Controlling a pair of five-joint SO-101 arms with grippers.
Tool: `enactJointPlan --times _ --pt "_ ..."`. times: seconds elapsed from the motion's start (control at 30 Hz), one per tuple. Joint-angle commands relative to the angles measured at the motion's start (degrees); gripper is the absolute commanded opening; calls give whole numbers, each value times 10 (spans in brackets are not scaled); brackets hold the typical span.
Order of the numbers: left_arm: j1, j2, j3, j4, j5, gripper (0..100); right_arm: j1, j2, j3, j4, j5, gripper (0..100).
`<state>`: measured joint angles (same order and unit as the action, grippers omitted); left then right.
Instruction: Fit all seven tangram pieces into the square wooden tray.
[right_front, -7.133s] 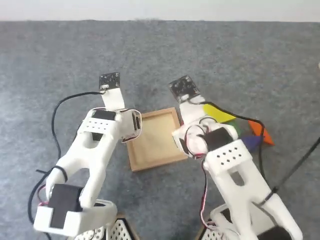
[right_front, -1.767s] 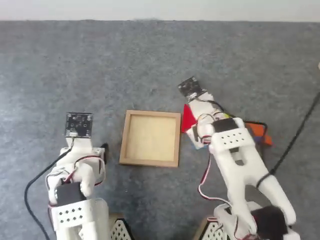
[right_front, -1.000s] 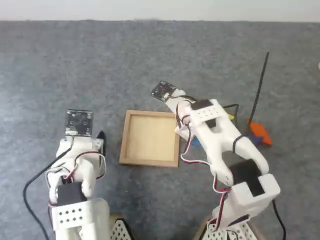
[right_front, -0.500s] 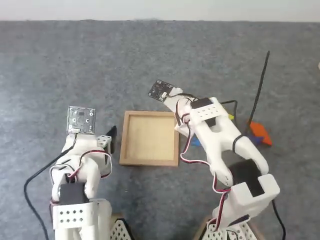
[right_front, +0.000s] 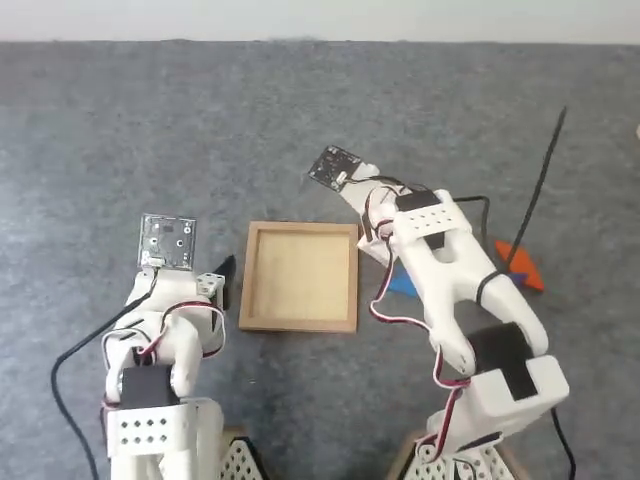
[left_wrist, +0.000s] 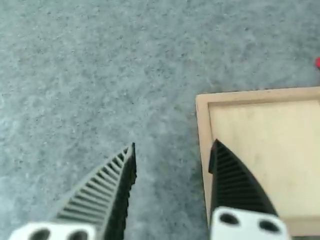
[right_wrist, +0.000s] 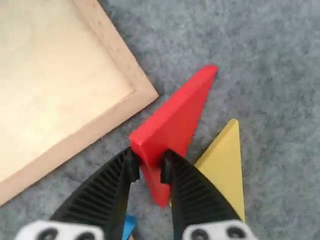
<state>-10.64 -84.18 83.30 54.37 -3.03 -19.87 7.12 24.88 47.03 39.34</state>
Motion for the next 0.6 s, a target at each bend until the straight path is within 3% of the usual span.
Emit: enactJointPlan --times 0.0,0.57 --pt "3 4 -7 -15 -8 233 15 -63 19 -3 -24 9" --pt "3 4 -7 -15 -8 233 42 -186 53 -13 -210 9"
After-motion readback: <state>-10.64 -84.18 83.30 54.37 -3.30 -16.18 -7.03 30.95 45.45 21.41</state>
